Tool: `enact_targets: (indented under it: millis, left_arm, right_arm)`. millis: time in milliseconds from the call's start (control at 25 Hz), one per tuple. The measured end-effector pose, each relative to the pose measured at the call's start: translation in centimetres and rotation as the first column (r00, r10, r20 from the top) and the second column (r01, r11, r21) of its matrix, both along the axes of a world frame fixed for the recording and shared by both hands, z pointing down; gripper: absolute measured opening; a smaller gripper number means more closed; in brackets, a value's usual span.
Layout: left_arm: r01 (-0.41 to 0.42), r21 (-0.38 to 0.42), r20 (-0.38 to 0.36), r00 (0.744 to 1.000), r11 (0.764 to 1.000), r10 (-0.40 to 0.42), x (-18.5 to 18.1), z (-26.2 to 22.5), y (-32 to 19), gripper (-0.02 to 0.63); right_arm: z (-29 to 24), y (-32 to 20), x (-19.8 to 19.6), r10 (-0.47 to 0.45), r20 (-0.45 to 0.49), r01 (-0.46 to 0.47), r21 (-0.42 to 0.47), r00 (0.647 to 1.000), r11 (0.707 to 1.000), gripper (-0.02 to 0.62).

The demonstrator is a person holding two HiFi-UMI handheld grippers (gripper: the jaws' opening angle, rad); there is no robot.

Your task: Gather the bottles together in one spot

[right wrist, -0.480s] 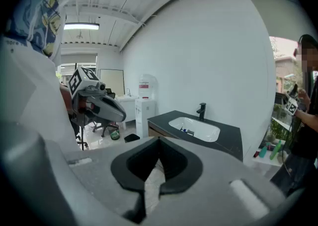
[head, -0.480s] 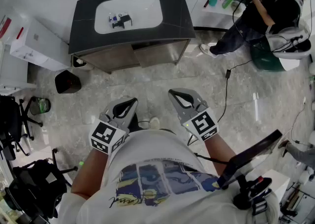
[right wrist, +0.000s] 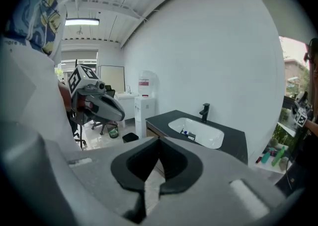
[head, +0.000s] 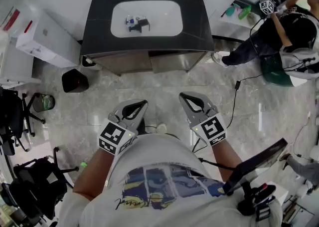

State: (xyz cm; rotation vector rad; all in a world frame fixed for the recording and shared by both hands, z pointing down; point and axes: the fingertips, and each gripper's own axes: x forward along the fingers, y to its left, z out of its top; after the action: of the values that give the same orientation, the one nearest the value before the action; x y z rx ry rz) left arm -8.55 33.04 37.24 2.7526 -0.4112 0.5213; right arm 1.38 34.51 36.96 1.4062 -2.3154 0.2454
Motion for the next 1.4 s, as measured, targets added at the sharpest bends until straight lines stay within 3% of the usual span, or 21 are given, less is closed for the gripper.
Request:
enact_targets:
  millis: [360,440,920,1200,1400]
  left_arm:
    - [-0.017,-0.018,-0.022,1.0,1.0,0.017,-3.0,0.3,-6.5,0.002]
    - [-0.025,-0.021,-0.027,0.999,0.999,0.024,-3.9,0.3,-8.1,0.002]
    - [-0.018,-0.034,-0.018,1.0,0.999,0.018,-8.0,2.0,-17.1,0.002]
    - [0.01,-0.043,-0.009,1.0,0.999,-0.011,-4.5,2.3,-21.0,0.002]
    - [0.124,-0.056,0.014,0.992,0.991,-0.124,-2.1,1.8,-25.5,0.002]
  right_arm:
    - [0.1,-6.8,-3.5,0.0,-0.006,0.0,-0.021,1.0,1.0,0.003]
    - [-0.1,-8.4,-4.3,0.007,-0.013,-0.007,-0.023,1.0,1.0,0.038]
    - [0.2,-17.1,-6.5,0.02,-0.061,-0.022,-0.031,0.998,0.999,0.038]
    - [3.1,-23.5,-3.3,-0.114,-0.128,0.105,-0.077,0.985,0.992,0.06]
    - [7.0,-30.3,-1.1,-0.3,-0.259,0.275,-0.127,0.918,0.953,0.08]
